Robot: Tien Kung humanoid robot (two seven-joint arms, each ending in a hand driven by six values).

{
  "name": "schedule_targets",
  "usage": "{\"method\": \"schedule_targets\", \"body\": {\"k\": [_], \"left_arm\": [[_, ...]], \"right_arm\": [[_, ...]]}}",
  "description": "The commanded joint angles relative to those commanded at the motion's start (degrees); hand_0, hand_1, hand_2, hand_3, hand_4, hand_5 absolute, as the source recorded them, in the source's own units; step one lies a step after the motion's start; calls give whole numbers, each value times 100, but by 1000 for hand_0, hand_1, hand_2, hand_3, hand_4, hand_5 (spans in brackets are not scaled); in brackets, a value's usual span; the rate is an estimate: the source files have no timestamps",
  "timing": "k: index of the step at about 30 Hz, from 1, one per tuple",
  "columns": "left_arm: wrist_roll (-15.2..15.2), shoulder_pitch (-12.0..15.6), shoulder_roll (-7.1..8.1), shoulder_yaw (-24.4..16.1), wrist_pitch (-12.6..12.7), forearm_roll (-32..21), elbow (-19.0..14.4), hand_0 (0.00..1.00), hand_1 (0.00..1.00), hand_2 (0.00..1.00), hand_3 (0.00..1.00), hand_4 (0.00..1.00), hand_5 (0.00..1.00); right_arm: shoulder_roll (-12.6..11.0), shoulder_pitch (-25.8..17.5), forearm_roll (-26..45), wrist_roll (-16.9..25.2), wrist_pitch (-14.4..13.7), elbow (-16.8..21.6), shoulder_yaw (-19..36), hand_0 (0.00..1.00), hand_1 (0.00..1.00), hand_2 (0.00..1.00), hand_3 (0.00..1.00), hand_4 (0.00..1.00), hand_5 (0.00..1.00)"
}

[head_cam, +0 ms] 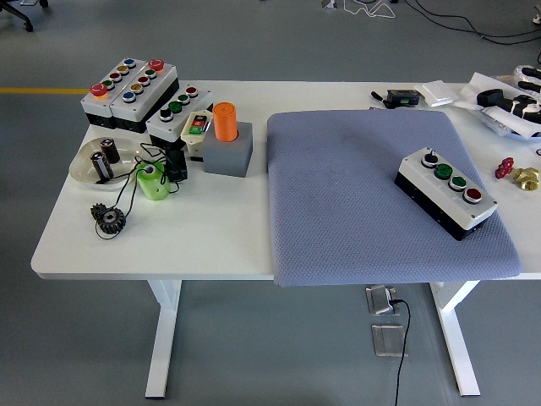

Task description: Pick up the button,place it on the desk,press the button,press the button

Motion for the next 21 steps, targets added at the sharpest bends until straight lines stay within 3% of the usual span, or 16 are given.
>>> {"method": "schedule_targets", "body": {"k": [11, 21], "left_arm": [[-30, -5, 6, 8, -10, -62, 0, 651, 706, 726, 515, 319, 960], [-19, 114, -14, 68, -9, -106, 0, 651, 706, 725, 513, 320, 959]], "right_arm": [[339, 125, -2216, -697, 261, 143, -326, 998, 946, 998, 998, 937, 217], [966, 208, -2470, -1144, 345, -48, -584, 998, 962, 998, 998, 939, 242]]}}
